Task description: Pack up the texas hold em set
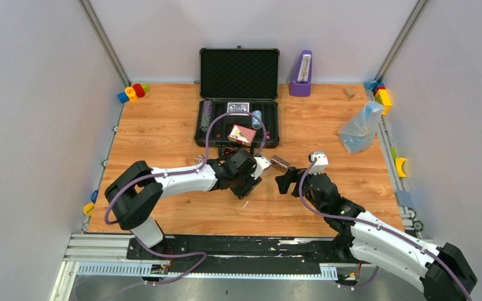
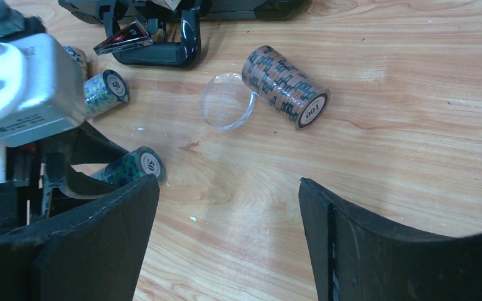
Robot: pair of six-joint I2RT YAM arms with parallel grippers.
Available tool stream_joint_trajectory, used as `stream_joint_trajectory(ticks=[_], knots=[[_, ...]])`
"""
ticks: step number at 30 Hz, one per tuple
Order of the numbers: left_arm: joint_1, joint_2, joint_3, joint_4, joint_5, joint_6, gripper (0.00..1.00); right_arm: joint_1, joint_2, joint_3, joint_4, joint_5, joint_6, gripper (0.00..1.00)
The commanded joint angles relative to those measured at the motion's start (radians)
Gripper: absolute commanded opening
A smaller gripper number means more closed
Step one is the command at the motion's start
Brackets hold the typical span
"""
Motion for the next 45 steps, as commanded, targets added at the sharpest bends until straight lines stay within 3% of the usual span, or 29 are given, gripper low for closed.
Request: stream_joint_trajectory(ticks=[1, 4, 6, 12, 23, 34, 45], knots=[[-0.011, -0.121, -0.01, 0.063, -0.101, -0.026, 0.26, -0.001, 0.004, -0.003, 0.043, 0.003, -0.005, 0.83], [-0.008, -0.161, -0.018, 0.083, -0.168, -0.053, 0.07, -0.001, 0.005, -0.003, 0.044, 0.002, -0.004, 0.83], [-0.001, -0.186, -0.028, 0.101, -0.217, -0.07, 0.01, -0.001, 0.007, -0.004, 0.047, 0.0, -0.002, 0.83], [0.065, -0.261, -0.045, 0.172, -0.199, -0.133, 0.0, -0.001, 0.024, -0.004, 0.057, -0.006, 0.0, 0.83], [0.315, -0.271, 0.104, 0.16, -0.152, -0.203, 0.0, -0.002, 0.031, -0.006, 0.064, -0.004, -0.002, 0.83], [0.499, -0.067, 0.32, 0.183, -0.102, -0.222, 0.0, -0.001, 0.047, -0.009, 0.08, 0.012, -0.013, 0.83], [0.567, 0.261, 0.585, 0.186, -0.02, -0.242, 0.0, -0.001, 0.12, 0.015, 0.089, 0.028, -0.022, 0.83]])
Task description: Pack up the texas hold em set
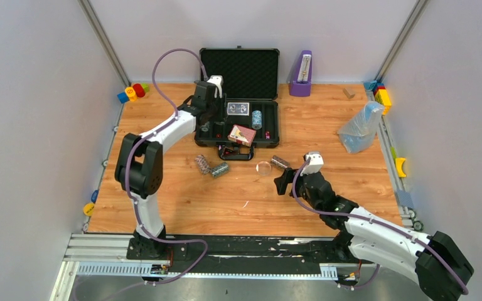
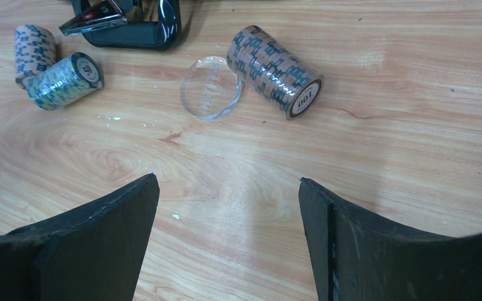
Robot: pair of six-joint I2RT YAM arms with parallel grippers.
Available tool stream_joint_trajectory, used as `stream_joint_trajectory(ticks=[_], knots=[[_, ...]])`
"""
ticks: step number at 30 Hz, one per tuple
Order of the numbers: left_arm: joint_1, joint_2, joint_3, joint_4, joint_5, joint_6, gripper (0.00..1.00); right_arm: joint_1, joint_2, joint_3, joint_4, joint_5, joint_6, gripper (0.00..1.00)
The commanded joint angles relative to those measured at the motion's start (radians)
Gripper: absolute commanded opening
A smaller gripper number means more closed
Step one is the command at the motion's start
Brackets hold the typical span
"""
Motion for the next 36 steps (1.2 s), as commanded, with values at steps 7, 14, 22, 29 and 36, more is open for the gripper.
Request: stream_joint_trajectory(ticks=[7, 14, 22, 29, 36], knots=[[0.075, 0.193, 0.196, 0.19, 0.098, -0.107, 0.0, -0.002, 0.006, 0.007, 0.063, 0.007, -0.015, 0.83], [0.086, 0.273, 0.268, 0.183, 0.037, -0.113, 0.0, -0.001, 0.01, 0.01, 0.061, 0.017, -0.018, 0.83], [0.086, 0.276, 0.26, 0.181, 0.016, -0.09, 0.72, -0.001, -0.003, 0.003, 0.065, 0.015, -0.014, 0.84], [0.086, 0.176, 0.219, 0.142, 0.008, -0.096, 0.8, -0.001, 0.011, 0.007, 0.069, -0.001, -0.023, 0.84], [0.086, 0.067, 0.082, 0.14, 0.044, -0.117, 0.17, -0.002, 0.022, 0.013, 0.064, -0.008, -0.024, 0.84]])
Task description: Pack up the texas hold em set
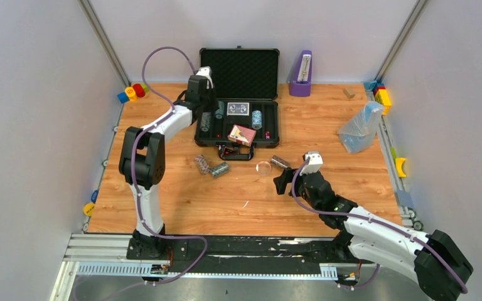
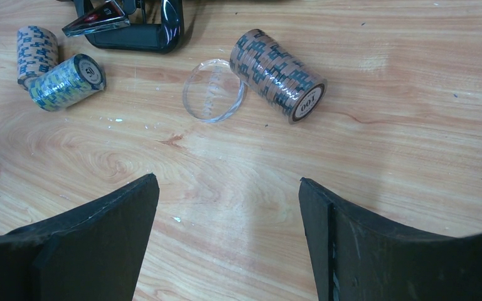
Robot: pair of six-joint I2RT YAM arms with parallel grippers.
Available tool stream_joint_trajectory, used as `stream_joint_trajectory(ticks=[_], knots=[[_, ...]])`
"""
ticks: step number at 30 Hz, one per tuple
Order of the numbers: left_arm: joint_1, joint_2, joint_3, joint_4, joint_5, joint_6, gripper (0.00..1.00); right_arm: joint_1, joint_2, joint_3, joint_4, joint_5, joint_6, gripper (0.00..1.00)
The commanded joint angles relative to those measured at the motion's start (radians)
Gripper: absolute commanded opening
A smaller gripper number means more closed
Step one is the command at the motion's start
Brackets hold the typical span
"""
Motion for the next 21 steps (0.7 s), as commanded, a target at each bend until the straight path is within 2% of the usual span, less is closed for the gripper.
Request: stream_joint_trajectory(ticks=[1, 2, 3, 13, 21], knots=[[0.0, -0.124, -0.078, 0.019, 0.023, -0.02, 0.1, -0.001, -0.002, 0.013, 0.04, -0.008, -0.014, 0.84], [-0.001, -0.134, -0.089, 0.02, 0.025, -0.029, 0.02, -0.001, -0.004, 0.012, 0.04, -0.009, -0.014, 0.84], [-0.001, -0.137, -0.108, 0.022, 0.029, -0.033, 0.0, -0.001, -0.006, 0.011, 0.04, -0.009, -0.012, 0.84], [-0.001, -0.081, -0.126, 0.016, 0.071, -0.031, 0.0, -0.001, -0.002, 0.013, 0.042, 0.0, -0.011, 0.84], [0.0, 0.01, -0.049, 0.004, 0.061, -0.003, 0.0, -0.001, 0.015, 0.017, 0.046, 0.006, -0.011, 0.84]])
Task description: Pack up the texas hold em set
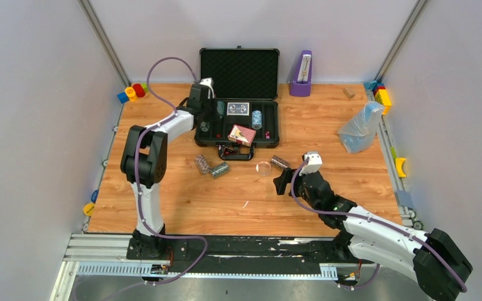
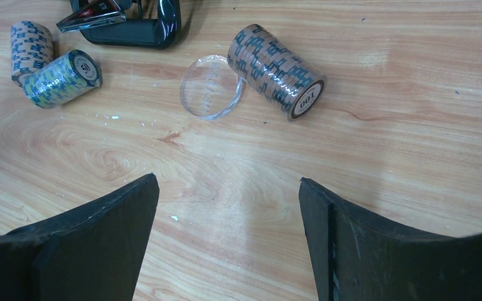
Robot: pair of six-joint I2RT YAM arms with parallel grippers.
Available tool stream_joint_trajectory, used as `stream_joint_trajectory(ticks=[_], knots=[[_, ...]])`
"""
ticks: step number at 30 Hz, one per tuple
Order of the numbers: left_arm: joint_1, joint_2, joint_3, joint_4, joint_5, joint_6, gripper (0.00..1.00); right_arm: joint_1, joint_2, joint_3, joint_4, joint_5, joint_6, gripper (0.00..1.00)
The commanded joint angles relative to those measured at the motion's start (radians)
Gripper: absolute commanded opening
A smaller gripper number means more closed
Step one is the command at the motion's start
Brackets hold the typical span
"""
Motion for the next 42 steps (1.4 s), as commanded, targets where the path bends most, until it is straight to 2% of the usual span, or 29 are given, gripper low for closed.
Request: stream_joint_trajectory(ticks=[1, 8, 14, 19, 25, 29, 30, 36, 42], knots=[[0.0, 0.062, 0.091, 0.0, -0.001, 0.021, 0.0, -0.001, 0.006, 0.017, 0.045, 0.01, -0.011, 0.84], [0.0, 0.097, 0.139, 0.028, -0.029, 0.031, 0.0, -0.001, 0.012, 0.017, 0.05, 0.017, -0.01, 0.84], [0.0, 0.061, 0.11, 0.043, 0.007, 0.055, 0.0, -0.001, 0.026, 0.023, 0.05, 0.014, -0.012, 0.84], [-0.021, -0.118, -0.031, 0.081, -0.048, 0.113, 0.18, -0.001, 0.022, 0.023, 0.048, 0.011, -0.013, 0.84], [-0.064, -0.304, -0.181, 0.039, -0.069, 0.165, 0.34, -0.001, 0.02, 0.023, 0.05, -0.001, -0.014, 0.84], [-0.106, -0.458, -0.34, 0.079, -0.102, 0.174, 0.58, -0.001, 0.017, 0.023, 0.046, -0.003, -0.021, 0.84], [-0.11, -0.482, -0.362, 0.081, -0.101, 0.175, 0.67, -0.001, 0.014, 0.022, 0.045, -0.005, -0.022, 0.84], [-0.143, -0.661, -0.502, 0.054, -0.067, 0.223, 0.97, -0.001, -0.003, 0.016, 0.046, -0.021, -0.029, 0.85], [-0.165, -0.793, -0.641, 0.078, -0.015, 0.263, 1.0, -0.001, -0.013, 0.016, 0.042, -0.049, -0.042, 0.87]])
